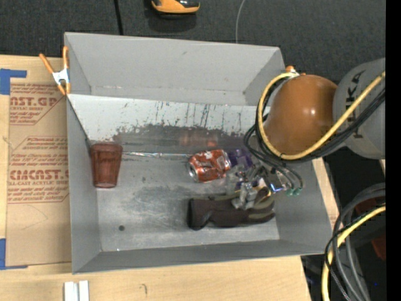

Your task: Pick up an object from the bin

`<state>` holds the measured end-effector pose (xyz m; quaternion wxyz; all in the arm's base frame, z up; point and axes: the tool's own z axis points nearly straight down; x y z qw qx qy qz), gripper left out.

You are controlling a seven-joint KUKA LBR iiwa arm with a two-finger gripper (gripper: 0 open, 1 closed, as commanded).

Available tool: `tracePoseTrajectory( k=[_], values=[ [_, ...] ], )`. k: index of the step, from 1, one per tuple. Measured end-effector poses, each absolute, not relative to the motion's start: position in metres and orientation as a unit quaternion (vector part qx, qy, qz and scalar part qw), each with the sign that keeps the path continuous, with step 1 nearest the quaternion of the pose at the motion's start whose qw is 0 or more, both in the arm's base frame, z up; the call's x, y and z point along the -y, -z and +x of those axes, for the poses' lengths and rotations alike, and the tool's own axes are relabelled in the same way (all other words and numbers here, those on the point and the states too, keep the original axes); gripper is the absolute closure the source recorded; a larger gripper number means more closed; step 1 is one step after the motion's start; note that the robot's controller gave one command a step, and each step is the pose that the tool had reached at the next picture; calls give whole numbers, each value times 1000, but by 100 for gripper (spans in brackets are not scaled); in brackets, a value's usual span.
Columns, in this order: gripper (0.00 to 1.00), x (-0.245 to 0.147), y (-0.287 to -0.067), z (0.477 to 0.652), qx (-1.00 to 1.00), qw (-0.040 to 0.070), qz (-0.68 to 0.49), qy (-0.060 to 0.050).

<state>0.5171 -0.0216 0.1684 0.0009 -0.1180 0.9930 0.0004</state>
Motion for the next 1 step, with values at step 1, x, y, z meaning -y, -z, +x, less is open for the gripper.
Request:
tracePoseTrajectory(
  k=[1],
  values=[
    [100,32,-220,515,-993,-3,-117,-1]
  ],
)
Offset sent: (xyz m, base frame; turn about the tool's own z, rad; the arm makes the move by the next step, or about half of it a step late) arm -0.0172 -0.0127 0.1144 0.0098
